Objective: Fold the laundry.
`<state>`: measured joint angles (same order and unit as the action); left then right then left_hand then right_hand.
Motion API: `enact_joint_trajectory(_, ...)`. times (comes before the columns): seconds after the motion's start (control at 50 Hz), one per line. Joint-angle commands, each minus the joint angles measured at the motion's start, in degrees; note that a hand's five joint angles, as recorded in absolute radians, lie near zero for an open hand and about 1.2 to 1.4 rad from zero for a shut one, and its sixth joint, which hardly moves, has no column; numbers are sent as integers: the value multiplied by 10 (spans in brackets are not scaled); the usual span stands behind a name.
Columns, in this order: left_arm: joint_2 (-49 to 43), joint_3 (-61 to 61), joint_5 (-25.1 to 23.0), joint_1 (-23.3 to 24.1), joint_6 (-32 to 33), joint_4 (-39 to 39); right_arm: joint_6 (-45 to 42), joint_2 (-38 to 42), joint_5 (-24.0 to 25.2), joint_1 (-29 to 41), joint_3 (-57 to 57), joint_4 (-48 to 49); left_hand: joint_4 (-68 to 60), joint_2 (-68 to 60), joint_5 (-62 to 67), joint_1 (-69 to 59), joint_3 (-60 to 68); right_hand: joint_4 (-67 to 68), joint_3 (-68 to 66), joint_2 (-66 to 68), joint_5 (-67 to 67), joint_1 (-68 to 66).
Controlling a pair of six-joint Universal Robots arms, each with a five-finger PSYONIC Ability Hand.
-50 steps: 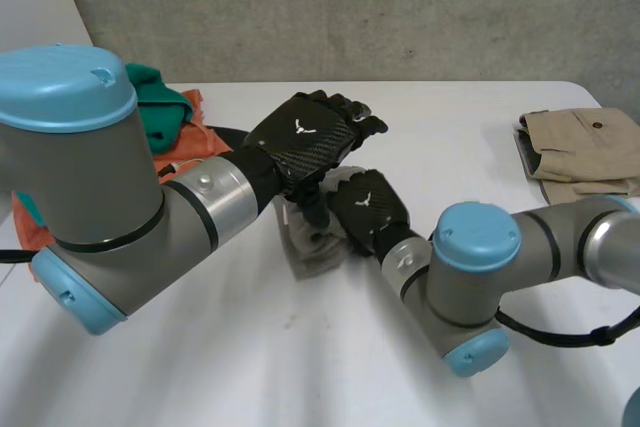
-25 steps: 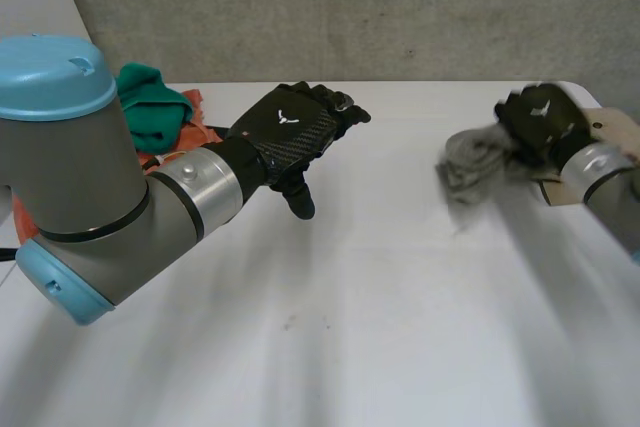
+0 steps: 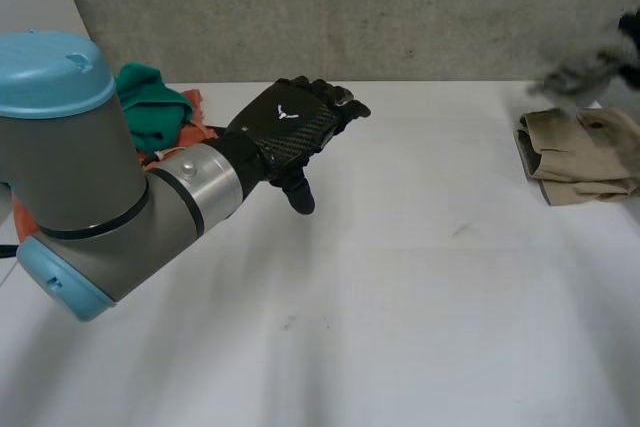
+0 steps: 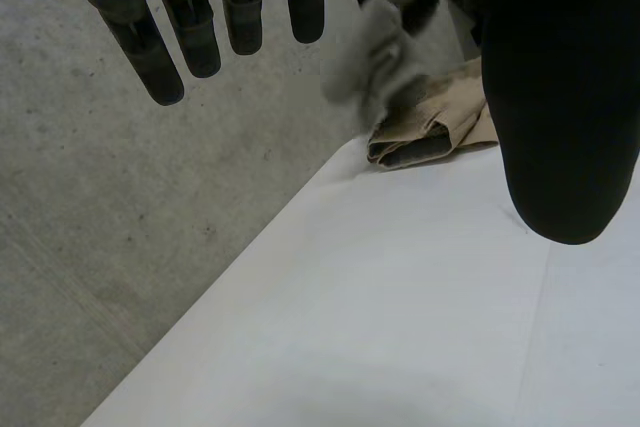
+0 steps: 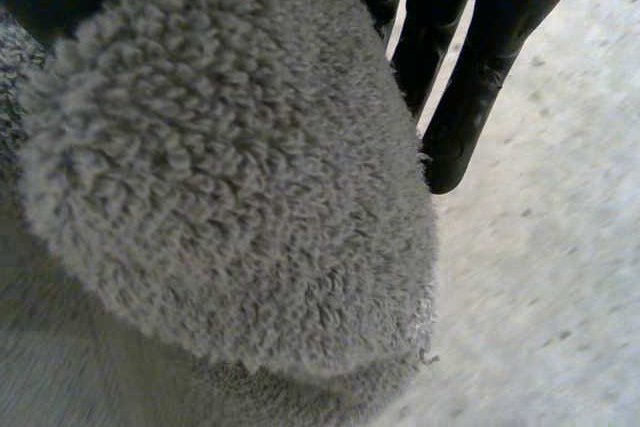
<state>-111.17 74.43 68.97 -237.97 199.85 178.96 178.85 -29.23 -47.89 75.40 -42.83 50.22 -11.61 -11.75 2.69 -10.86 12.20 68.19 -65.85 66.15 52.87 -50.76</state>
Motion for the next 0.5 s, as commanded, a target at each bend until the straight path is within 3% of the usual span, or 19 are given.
enact_joint_trajectory(0.02,0,4,2,1,1,1,38,101,62,-31,1,77,-6,-5,-5,-14,0,118,-142,139,171,-292)
enact_joint_trajectory(0.2,1,12,16,7,0,0,26,74,119,-83,-76,104,-6,-5,-5,-14,0,118,-142,139,171,-292)
enact_joint_trajectory(0.3,10,19,17,14,-1,1,8,46,126,-97,-120,111,-5,-3,-6,-12,-1,94,-117,114,147,-268)
enact_joint_trajectory(0.34,11,20,17,15,-1,0,3,34,124,-103,-135,107,-5,-3,-6,-12,-1,-87,64,-67,-34,-87)
enact_joint_trajectory(0.36,13,24,16,16,-1,1,-2,15,121,-109,-156,100,-5,-3,-6,-12,-1,-341,318,-321,-288,167)
enact_joint_trajectory(0.4,14,27,16,20,-1,1,-10,-12,119,-117,-184,86,-5,-3,-6,-12,-1,-582,558,-561,-529,408)
enact_joint_trajectory(0.5,18,27,15,23,0,1,-38,-107,110,-142,-265,28,-3,-1,-8,-10,-3,-582,558,-561,-529,408)
